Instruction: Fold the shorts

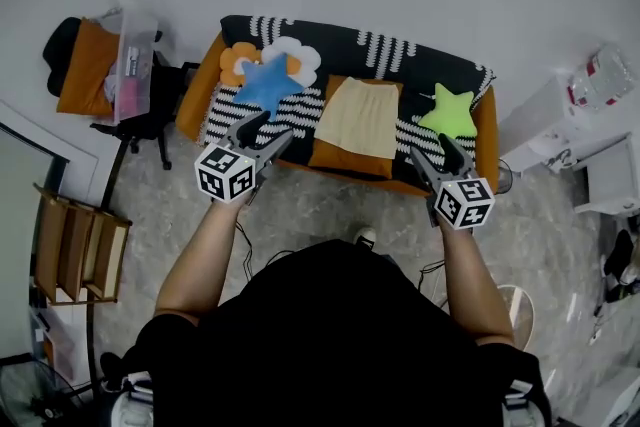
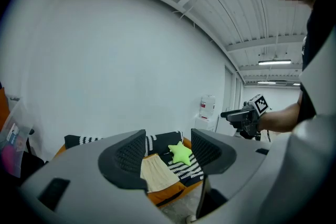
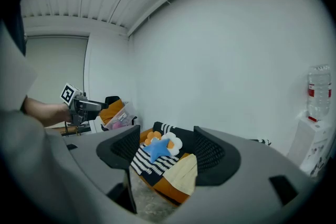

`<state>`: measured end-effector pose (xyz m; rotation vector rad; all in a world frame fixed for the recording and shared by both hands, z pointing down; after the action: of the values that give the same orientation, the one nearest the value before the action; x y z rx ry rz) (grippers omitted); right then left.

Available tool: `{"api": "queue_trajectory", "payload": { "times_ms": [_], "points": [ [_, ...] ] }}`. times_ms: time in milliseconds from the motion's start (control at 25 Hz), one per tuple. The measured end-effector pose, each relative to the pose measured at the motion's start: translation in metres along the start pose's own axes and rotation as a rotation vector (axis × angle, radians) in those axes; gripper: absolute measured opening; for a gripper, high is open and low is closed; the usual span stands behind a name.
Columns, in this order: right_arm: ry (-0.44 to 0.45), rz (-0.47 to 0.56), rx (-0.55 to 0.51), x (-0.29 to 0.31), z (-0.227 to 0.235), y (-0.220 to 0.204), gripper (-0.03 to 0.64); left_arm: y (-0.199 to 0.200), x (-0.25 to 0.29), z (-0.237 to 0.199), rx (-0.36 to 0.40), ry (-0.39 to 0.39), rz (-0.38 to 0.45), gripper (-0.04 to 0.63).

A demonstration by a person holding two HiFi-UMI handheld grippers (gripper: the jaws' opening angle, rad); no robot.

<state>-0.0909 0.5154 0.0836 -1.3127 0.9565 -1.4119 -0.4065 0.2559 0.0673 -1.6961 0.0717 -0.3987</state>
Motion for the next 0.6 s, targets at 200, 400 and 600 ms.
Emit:
{"api": "queue_trajectory", "payload": {
  "times_ms": [200,400,600],
  "points": [
    [0.024,-0.007,-0.005,0.024,0.059,0.013,0.325,0.008,0.05,0.0,-0.013,0.031,-0.02,0.284],
    [0.055,-0.019,0.001,0.045,0.116,0.026,0.325,0.018,0.095,0.001,-0.03,0.081,-0.038,0.284],
    [0.085,-0.036,0.003,0.065,0.173,0.031,0.324,0.024,0.138,0.006,-0.046,0.126,-0.046,0.284]
  ]
}}
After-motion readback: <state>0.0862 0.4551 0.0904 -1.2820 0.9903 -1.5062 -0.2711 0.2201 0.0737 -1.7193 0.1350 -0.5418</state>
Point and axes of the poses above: the fingertips, and each gripper's own axes: x forward along the fingers, z to its right, y out of its top, the point moved 8 cm from there along -x, backward along the fingers, and after that the axes turned 4 degrees about y, right-handed, at the moved point
